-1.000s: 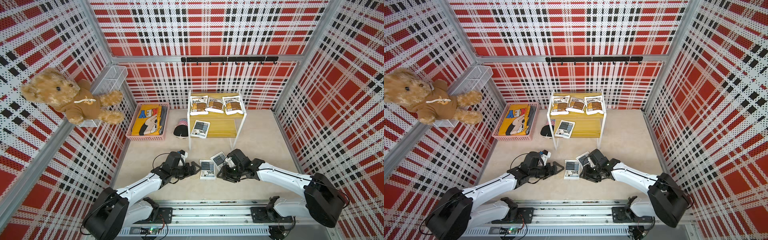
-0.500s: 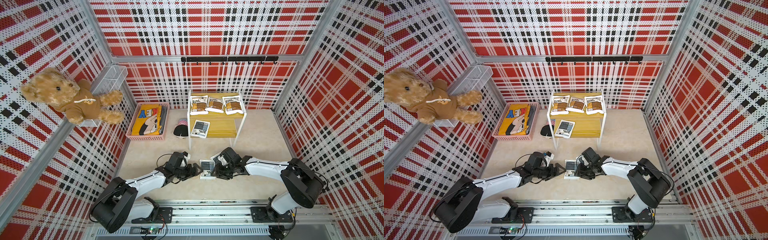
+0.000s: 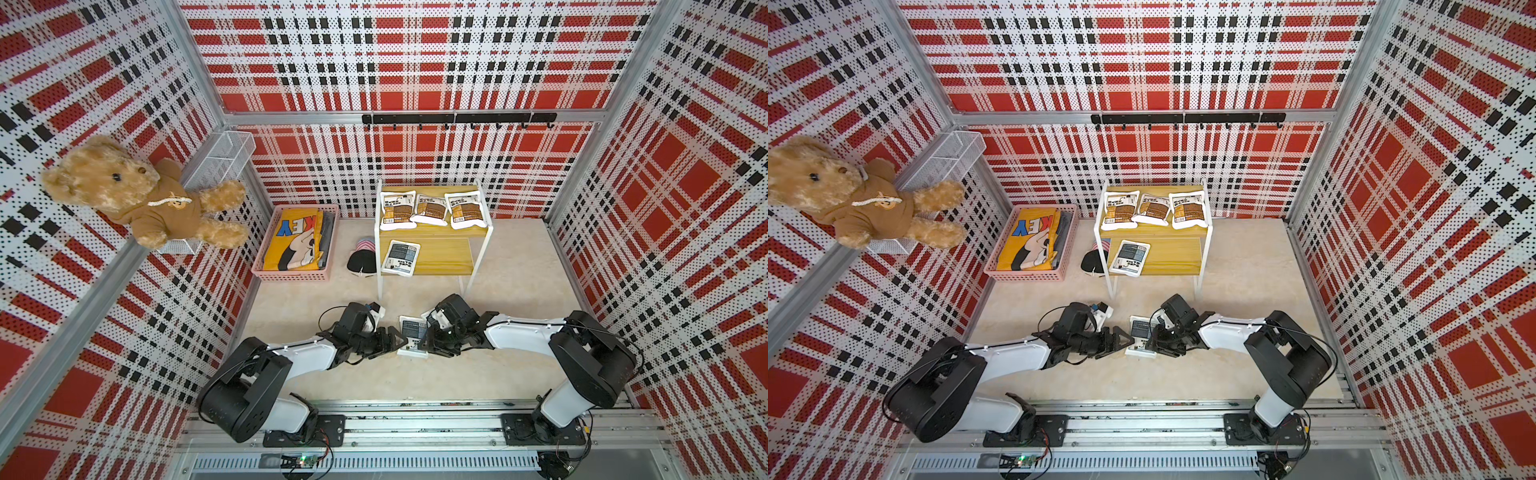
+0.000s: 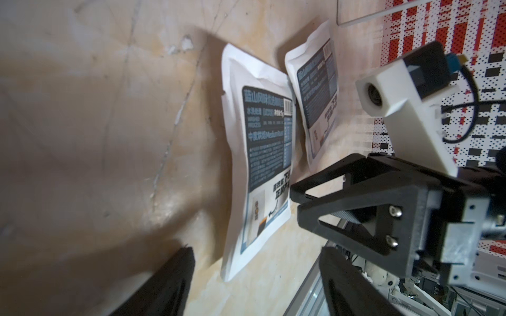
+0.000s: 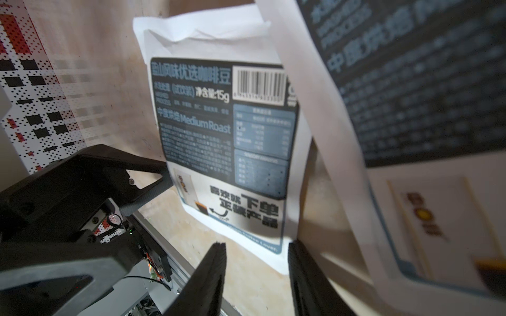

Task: Place the bagged coffee beans on the shelf by color
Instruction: Pick up the bagged coffee beans at the center of the board.

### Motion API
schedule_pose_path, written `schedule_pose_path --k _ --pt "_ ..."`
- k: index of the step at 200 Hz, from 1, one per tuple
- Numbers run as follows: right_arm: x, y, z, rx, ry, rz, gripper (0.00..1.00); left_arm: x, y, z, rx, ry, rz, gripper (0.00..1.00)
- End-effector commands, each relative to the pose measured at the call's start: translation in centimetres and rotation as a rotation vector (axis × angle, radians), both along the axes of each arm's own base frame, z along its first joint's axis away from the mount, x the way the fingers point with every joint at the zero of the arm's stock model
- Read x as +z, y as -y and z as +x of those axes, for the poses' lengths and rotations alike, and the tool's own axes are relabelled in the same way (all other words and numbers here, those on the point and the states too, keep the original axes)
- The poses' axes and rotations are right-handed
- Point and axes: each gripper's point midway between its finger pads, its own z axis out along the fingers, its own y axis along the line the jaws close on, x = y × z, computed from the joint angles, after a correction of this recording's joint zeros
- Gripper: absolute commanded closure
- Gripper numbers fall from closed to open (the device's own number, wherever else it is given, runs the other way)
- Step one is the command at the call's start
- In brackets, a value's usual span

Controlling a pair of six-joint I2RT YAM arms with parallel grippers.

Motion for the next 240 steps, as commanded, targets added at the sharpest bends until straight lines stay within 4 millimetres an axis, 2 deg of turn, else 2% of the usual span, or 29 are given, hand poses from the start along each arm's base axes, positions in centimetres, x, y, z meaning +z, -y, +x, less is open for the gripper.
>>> schedule_pose_path --k 1,23,94,112,131,151,190,207,240 --pt "0.1 -0.6 0.2 0.004 0.015 0.022 0.57 -1.3 -0.3 -0.4 -0.017 -0.026 0.031 0.25" --pt "0.2 -0.4 0.0 0.001 0.015 0.023 0.56 -1.6 -0.2 -0.5 -0.025 -0.033 0.032 0.33" --pt "-0.6 -0.8 0.0 0.013 -0.002 0.026 0.56 -1.3 0.3 -0.7 -0.051 -0.032 0.0 0.37" --pt "-0.6 -0.9 0.1 0.017 -0.001 0.026 0.56 -1.3 0.3 -0.9 -0.058 -0.037 -0.01 0.47" --pt "-0.7 -0.8 0.1 0.018 -0.004 0.024 0.56 -1.6 0.2 -1.2 -0.058 -0.055 -0.015 0.66" --pt "-0.7 -0.7 0.0 0.017 -0.003 0.023 0.56 -1.8 -0.3 -1.2 -0.041 -0.065 -0.015 0.68" --pt "-0.5 -0.4 -0.2 0.015 0.004 0.019 0.55 -1.5 -1.3 -0.9 0.0 -0.075 -0.032 0.83" --pt "0.3 -0.4 0.0 0.012 0.023 0.023 0.53 -1.1 -1.2 -0.6 0.001 -0.066 -0.042 0.89" --pt "2.5 0.1 0.2 0.005 0.082 0.034 0.5 0.1 -0.9 -0.3 0.003 -0.057 -0.072 0.92"
